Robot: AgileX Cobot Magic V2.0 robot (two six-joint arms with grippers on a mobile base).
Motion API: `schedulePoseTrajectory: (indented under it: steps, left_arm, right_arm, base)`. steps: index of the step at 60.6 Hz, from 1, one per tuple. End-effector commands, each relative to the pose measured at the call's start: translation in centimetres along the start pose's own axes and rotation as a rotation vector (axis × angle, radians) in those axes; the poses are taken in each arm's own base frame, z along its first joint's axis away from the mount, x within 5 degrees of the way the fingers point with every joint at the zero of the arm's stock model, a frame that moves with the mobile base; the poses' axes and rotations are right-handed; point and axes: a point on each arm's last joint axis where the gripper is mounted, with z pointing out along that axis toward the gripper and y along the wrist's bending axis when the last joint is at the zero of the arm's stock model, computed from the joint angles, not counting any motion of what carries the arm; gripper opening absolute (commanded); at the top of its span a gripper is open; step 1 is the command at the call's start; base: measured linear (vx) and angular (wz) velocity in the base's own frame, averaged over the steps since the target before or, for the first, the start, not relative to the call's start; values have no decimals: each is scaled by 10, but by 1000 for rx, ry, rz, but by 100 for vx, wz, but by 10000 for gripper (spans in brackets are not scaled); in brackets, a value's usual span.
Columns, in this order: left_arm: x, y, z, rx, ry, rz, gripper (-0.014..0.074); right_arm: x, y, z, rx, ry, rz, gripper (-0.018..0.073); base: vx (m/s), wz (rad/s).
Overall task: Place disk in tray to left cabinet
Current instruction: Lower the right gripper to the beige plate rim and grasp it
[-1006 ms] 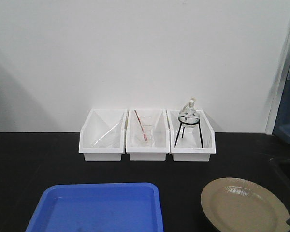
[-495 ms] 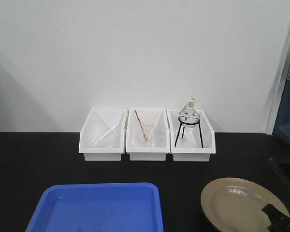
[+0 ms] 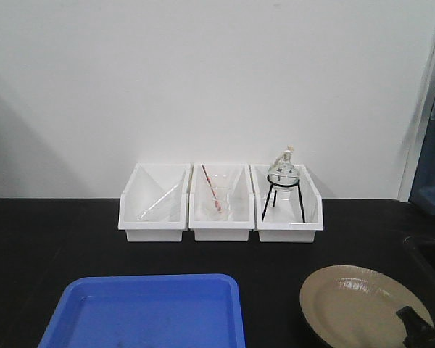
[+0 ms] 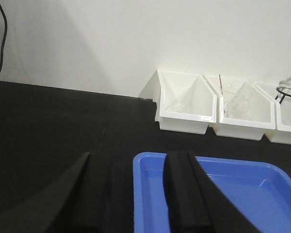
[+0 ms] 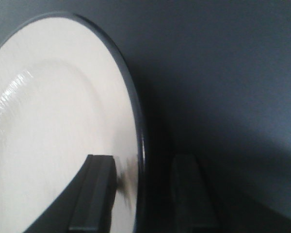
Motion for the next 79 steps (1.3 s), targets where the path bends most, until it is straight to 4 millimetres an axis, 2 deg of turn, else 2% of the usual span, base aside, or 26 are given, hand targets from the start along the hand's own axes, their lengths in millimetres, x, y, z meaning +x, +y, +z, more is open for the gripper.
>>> schedulePoseTrajectory:
  steps: [1, 13, 24, 37, 58, 79]
  left_arm:
    - [-18, -1, 0, -2, -106, -14, 401]
    - [-18, -1, 0, -2, -106, -14, 401]
    - [-18, -1, 0, -2, -106, -14, 401]
    - [-18, -1, 0, -2, -106, -14, 401]
    - [-18, -1, 0, -2, -105, -14, 401]
    - [-18, -1, 0, -2, -105, -14, 401]
  right_arm:
    - [-15, 14, -6, -75, -89, -23, 338]
    - [-13, 17, -5, -106, -89, -131, 279]
    - [-9, 13, 2, -89, -68, -156, 141]
    - [-11, 15, -3, -102, -65, -113, -15]
    - [-25, 31, -32, -197, -125, -87, -5]
    - [-34, 38, -49, -257, -177, -62, -2]
  base:
    - [0, 0]
    - [0, 0]
    - [0, 0]
    - [0, 0]
    - [0, 0]
    - [0, 0]
